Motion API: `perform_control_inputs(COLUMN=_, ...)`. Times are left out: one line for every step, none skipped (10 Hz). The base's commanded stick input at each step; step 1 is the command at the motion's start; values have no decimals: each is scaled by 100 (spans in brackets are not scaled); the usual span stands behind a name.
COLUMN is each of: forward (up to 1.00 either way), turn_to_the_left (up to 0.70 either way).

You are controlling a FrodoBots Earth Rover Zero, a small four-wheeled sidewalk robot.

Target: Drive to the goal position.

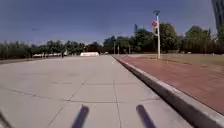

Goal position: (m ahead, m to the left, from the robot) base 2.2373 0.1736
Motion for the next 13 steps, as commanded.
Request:
perform_control_inputs(forward=70, turn_to_the_left=0)
perform_control_inputs(forward=70, turn_to_the_left=0)
perform_control_inputs(forward=58, turn_to_the_left=0)
perform_control_inputs(forward=44, turn_to_the_left=0)
perform_control_inputs(forward=30, turn_to_the_left=0)
perform_control_inputs(forward=16, turn_to_the_left=0)
perform_control_inputs(forward=2, turn_to_the_left=0)
perform_control_inputs(forward=0, turn_to_the_left=0)
perform_control_inputs(forward=0, turn_to_the_left=0)
perform_control_inputs(forward=26, turn_to_the_left=0)
perform_control_inputs(forward=54, turn_to_the_left=0)
perform_control_inputs(forward=70, turn_to_the_left=0)
perform_control_inputs(forward=70, turn_to_the_left=0)
